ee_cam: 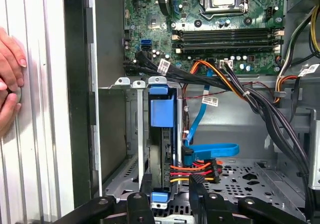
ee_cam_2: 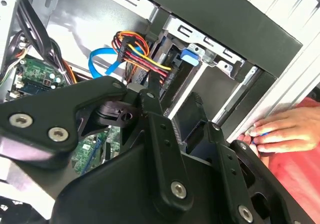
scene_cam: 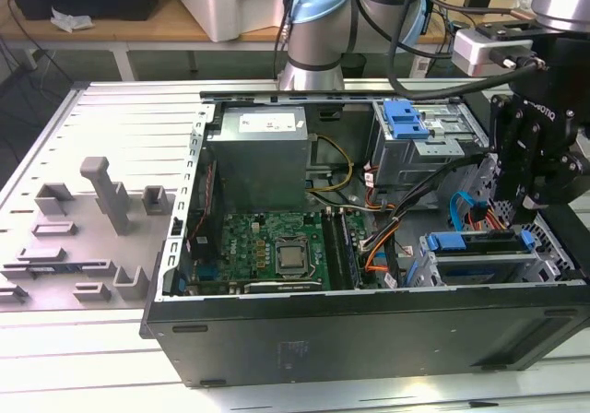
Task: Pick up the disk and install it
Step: 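Insert the second disk wire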
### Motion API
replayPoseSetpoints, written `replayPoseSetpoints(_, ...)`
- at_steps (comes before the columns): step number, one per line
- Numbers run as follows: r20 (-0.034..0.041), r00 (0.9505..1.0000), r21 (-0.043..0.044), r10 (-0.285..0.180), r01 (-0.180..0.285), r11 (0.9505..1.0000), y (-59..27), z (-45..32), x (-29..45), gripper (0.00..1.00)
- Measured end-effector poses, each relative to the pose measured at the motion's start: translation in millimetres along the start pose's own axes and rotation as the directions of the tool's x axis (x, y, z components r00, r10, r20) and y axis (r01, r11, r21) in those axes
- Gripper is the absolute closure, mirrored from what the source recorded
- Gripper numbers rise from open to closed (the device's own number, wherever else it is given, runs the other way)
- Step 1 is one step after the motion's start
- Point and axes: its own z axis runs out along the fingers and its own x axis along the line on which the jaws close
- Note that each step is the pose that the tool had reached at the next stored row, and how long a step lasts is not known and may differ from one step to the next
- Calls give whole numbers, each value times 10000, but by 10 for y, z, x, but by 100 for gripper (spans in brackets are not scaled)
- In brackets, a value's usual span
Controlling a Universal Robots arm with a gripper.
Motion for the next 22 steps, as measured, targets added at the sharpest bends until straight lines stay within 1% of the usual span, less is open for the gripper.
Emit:
replayPoseSetpoints(1,-67,10000,-1,-2,2,10000,1,-6,-39,58)
replayPoseSetpoints(2,-88,10000,-6,11,-11,10000,1,-12,-76,58)
replayPoseSetpoints(3,-129,9999,-39,70,-70,10000,3,-11,-108,58)
replayPoseSetpoints(4,-159,9998,-83,114,-115,9999,3,-10,-120,58)
replayPoseSetpoints(6,-178,9998,-128,124,-126,9998,3,-10,-134,58)
replayPoseSetpoints(8,-195,9998,-209,109,-113,9997,3,-10,-147,58)
replayPoseSetpoints(9,-206,9997,-287,94,-100,9995,4,-10,-153,58)
replayPoseSetpoints(10,-215,9997,-401,69,-77,9992,4,-9,-154,58)
replayPoseSetpoints(11,-217,9998,-464,39,-49,9989,5,-8,-154,58)
replayPoseSetpoints(12,-218,9998,-491,8,-19,9988,6,-7,-154,58)
replayPoseSetpoints(13,-219,9998,-501,-39,28,9987,8,-6,-154,58)
replayPoseSetpoints(15,-210,9995,-487,-246,235,9985,15,-2,-155,58)
replayPoseSetpoints(16,-203,9984,-446,-529,520,9976,21,1,-157,58)
replayPoseSetpoints(17,-195,9976,-425,-669,660,9969,28,2,-158,58)
replayPoseSetpoints(18,-196,9971,-415,-731,722,9965,57,0,-171,58)
replayPoseSetpoints(19,-200,9973,-419,-705,696,9967,81,-1,-197,58)
replayPoseSetpoints(20,-205,9979,-436,-610,600,9972,85,2,-209,58)
replayPoseSetpoints(22,-222,9991,-477,-375,364,9982,90,9,-212,58)
